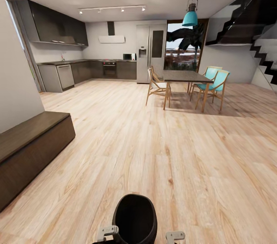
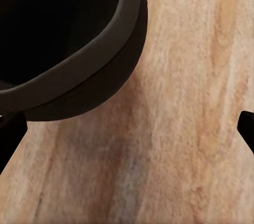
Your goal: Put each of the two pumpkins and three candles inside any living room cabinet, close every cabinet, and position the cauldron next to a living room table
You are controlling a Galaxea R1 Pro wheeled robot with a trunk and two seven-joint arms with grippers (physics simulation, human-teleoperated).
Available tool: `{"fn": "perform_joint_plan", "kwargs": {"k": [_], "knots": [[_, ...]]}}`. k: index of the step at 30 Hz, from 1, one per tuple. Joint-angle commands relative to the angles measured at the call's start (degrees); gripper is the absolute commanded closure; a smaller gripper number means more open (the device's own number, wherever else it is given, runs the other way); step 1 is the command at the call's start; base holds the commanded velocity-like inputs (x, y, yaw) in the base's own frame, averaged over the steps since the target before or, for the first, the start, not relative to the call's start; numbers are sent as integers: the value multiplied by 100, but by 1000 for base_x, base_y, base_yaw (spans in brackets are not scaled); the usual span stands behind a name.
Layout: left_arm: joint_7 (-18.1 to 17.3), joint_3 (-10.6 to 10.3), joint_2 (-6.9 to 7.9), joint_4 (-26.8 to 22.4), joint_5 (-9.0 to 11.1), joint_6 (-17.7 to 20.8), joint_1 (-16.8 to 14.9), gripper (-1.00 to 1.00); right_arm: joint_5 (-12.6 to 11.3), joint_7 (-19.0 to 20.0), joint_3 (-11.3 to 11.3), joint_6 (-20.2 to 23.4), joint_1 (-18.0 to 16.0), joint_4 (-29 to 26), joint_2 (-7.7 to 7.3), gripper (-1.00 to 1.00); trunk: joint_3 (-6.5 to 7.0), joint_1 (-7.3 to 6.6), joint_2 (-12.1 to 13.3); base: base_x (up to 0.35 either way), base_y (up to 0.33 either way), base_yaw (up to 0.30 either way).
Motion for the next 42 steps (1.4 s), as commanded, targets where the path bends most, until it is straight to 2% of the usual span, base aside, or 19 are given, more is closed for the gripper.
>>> {"fn": "perform_joint_plan", "kwargs": {"k": [1,10,34,42], "knots": [[-3,-9,5,-10,60,36,-1,-100,-45,-47,27,29,-2,-10,-3,-100,-6,0,-4,0,0,0],[-62,-8,10,-10,63,38,-1,-100,-44,-47,27,25,-2,-10,-1,-100,-6,0,-4,4,0,0],[-64,-9,10,-10,64,38,-1,-100,-44,-47,27,26,-2,-10,1,-100,-6,0,-4,206,0,0],[-64,-1,10,-10,64,38,-1,-100,-61,-56,22,73,-80,-8,6,-100,-6,0,-4,36,0,0]]}}
